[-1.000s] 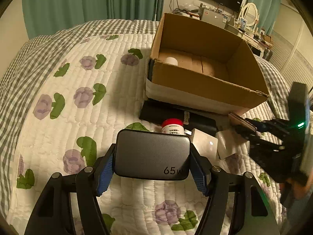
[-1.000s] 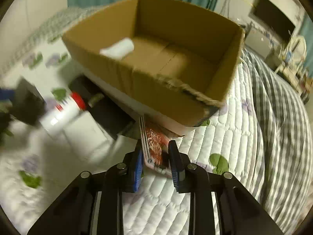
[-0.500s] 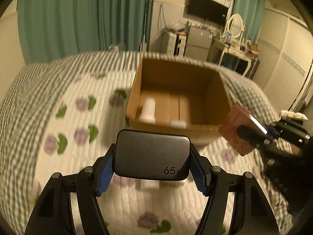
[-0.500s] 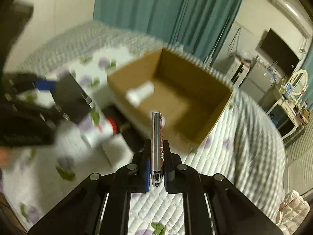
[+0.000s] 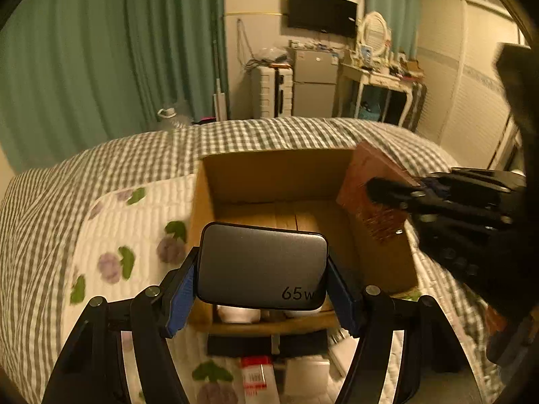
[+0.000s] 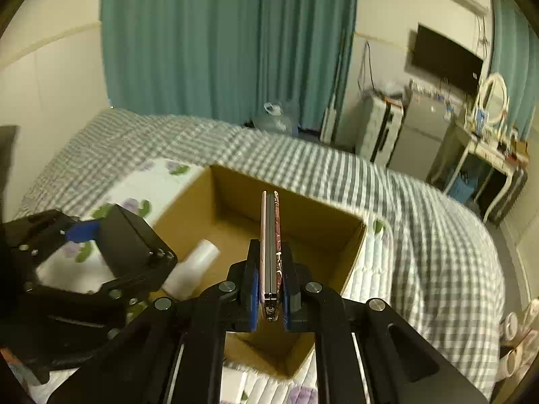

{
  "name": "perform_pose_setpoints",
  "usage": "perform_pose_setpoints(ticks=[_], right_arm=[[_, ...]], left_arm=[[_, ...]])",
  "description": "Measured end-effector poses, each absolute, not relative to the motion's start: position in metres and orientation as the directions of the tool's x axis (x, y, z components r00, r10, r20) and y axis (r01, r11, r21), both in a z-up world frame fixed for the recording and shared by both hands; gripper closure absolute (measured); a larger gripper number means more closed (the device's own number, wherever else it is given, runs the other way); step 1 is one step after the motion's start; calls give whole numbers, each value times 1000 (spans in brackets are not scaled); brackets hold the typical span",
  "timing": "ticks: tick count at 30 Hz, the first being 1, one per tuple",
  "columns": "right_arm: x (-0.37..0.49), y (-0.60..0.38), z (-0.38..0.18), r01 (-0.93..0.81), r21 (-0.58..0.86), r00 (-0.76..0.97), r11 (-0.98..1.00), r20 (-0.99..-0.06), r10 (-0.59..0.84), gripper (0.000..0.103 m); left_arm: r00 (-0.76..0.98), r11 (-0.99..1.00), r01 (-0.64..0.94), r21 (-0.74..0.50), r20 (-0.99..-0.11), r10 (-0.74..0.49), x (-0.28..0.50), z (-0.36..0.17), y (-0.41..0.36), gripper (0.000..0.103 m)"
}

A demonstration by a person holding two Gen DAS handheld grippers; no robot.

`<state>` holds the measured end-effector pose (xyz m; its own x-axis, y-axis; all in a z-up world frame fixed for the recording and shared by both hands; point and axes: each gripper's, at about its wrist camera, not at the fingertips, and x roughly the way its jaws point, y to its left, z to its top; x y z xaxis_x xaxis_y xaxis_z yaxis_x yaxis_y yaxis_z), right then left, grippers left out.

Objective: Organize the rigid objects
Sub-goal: 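Lower the power bank into the box with left tool while right tool drops the phone in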

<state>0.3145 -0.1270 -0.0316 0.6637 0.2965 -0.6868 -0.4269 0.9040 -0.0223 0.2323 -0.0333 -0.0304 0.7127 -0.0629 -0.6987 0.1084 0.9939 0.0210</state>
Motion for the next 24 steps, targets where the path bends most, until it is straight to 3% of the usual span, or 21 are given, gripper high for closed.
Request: perform_pose_setpoints(ticks=[8,12,14,19,22,24], right_arm=[[362,-140,-90,-352,66,607,934,-743,282,94],[361,-146,-91,-366,89,601,926,-737,309,92],[354,-148,-79,-359,59,627,932,-724,287,74],[329,-162,-33,-345,43,665,937,-693,277,65],[297,-169,0,-341,-7,696,940,-674,248,48],[276,-173,17,-339,-18,706,941,-666,242,46]], left_arm=[[661,988,149,26,-746,-80,258,-78,-47,33],[734,988,141,63,-676,-61,245,-65,-51,29],[723,986,153,59,-687,-71,241,-56,-52,25],[725,989,127,76,-688,-40,217,-32,-48,25],[751,992,101,80,-660,-24,191,-9,-44,22],[766,992,91,85,-643,-15,178,4,-41,20]])
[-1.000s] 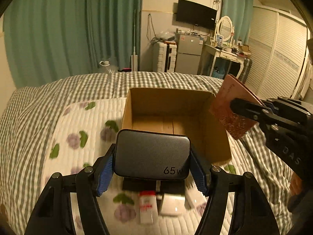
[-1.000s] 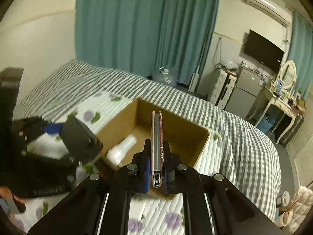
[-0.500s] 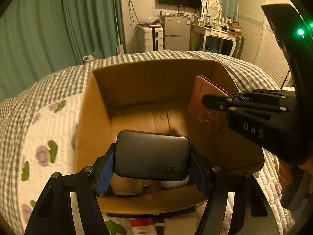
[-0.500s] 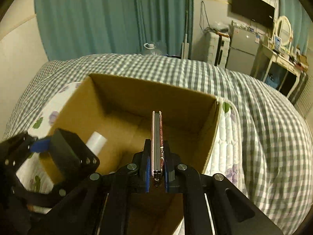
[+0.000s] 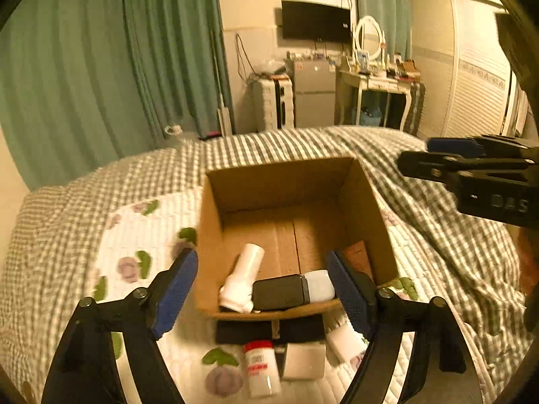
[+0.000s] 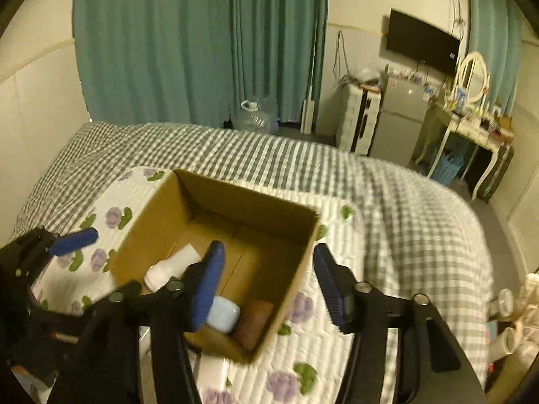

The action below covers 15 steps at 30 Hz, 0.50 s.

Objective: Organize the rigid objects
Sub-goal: 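Lower the power bank into the box with left tool while right tool drops the phone in, then grasp the red-capped pill bottle with left tool while right tool grasps the white block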

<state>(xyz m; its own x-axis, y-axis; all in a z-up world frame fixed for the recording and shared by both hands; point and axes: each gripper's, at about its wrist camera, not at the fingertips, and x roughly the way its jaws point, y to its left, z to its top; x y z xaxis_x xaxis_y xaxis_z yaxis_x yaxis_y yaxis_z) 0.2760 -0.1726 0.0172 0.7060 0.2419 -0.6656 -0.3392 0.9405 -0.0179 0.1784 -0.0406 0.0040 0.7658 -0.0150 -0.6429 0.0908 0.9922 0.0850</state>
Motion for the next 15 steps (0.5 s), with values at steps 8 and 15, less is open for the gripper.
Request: perform_pose_setpoints(ticks=[8,15], right_arm=[[192,-171,52,-356,-43,732,934,-633,250,19],[158,-146,21,-381,-67,710,922,-660,245,18]], left_arm=[[810,998,37,54,-587,2,115,46,-26,17],[816,999,18,37,-578,6,88,38,-13,17]])
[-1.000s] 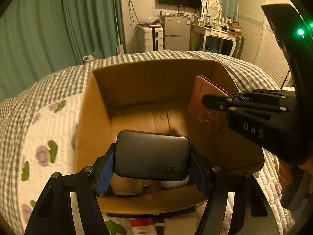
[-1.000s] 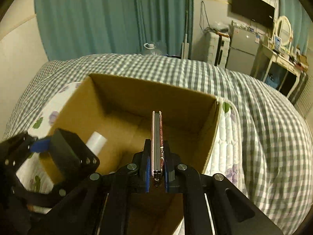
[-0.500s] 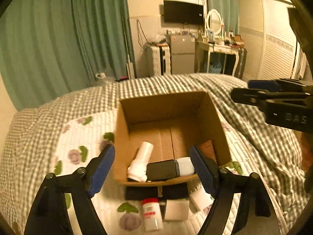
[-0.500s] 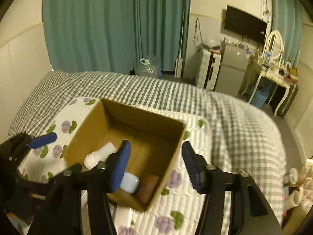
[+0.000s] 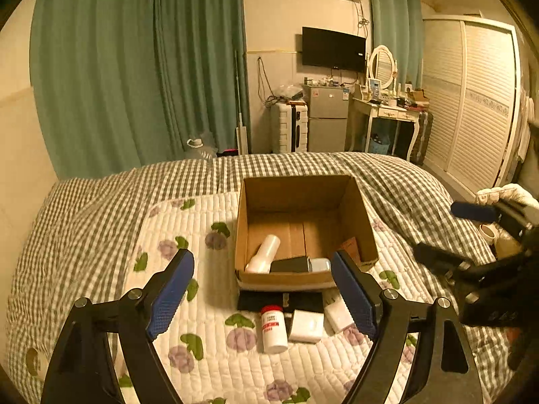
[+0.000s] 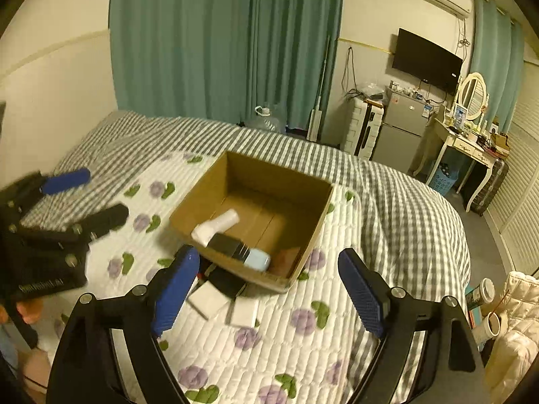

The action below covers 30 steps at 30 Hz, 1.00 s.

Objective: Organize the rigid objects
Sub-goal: 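Grasp the red-capped pill bottle with left tool while right tool grasps the white block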

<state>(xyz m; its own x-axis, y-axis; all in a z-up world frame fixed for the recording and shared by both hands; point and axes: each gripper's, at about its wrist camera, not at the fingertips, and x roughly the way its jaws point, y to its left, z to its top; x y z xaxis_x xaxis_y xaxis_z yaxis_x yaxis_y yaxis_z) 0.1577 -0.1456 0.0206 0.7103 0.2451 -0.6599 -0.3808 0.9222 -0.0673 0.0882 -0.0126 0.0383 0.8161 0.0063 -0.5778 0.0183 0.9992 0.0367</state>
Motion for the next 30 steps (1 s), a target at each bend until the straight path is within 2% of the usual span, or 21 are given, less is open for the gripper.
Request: perform_pose_setpoints(ticks=[5,15,18,22,27,28,29,30], right_arm=[[166,-136,-21,-383,-37,662,923,-707,247,18],[212,-133,-132,-355,-19,521,935,-834,181,18],[225,-133,-164,-366,13,450,930,-873,190,26],[235,-132,-185,-369,66,389,927,-895,218,27],[243,-123,-204,-386,34,383,922,-903,194,27],[243,-122,-204,-392,23,388,920,-902,188,29],[243,-121,-205,-403,-1,396,915,-902,174,40],[243,-120,-205,-423,-2,390,906,-903,180,46]], left_arm=[[792,999,9,51,-610,24,93,1,-3,17],[619,997,-6,76,-782,64,138,-106,13,17],[562,998,1,59,-826,48,145,-129,18,17],[537,999,8,46,-843,34,149,-140,16,17],[512,998,22,59,-858,40,162,-143,7,19],[505,998,26,61,-862,40,166,-144,5,19],[495,997,32,66,-868,41,170,-147,1,20],[484,997,43,70,-874,40,174,-151,-3,24]])
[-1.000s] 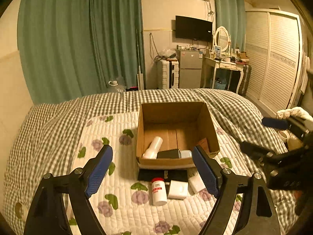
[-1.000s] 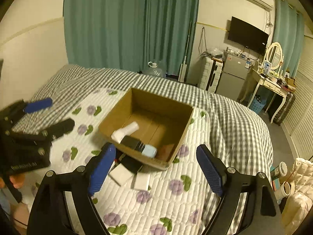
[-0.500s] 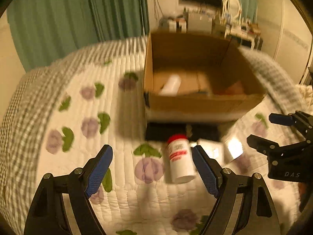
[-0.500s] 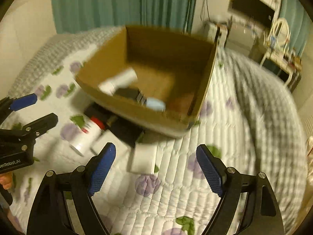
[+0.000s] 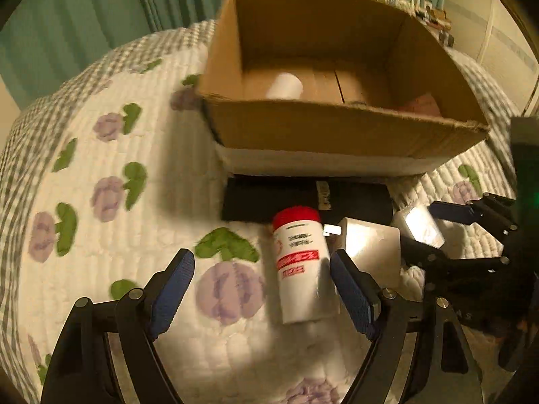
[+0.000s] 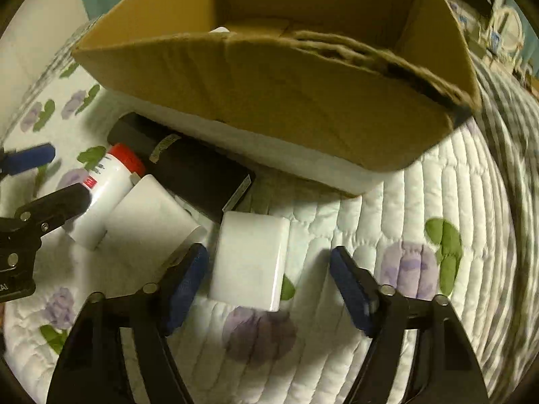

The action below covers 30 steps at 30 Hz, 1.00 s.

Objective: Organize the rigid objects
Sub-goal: 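Grasp the red-capped pill bottle with left tool while right tool grasps the white block, then place the pill bottle and white block into the box, opening both tools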

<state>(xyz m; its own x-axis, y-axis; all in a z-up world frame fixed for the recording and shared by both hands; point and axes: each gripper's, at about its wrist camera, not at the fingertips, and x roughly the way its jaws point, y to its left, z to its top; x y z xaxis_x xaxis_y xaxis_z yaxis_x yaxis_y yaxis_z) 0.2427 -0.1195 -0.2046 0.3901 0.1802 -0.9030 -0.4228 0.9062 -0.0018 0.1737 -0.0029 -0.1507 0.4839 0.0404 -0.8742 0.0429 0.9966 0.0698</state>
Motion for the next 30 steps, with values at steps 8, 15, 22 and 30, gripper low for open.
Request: perform_pose_setpoints(ticks=[8,15,22,30], right_arm=[[235,-120,-202,-468,-14,398,884,-896,196,63],[210,-134,-173,-472,-50,433,880,-883,182,63],[183,-130,-99,-466,-80,518,881,-832,199,63],[185,-124,17,-451,-91,667,888,-696,267,63]], left_arm=[[435,988,112,111,-899,52,186,-163,-25,65],[500,992,86,94,-865,39,157,-125,-19,67],[635,988,99,115,-772,26,130,-46,-24,67],[748,986,115,118,-664,-7,121,27,-28,67]])
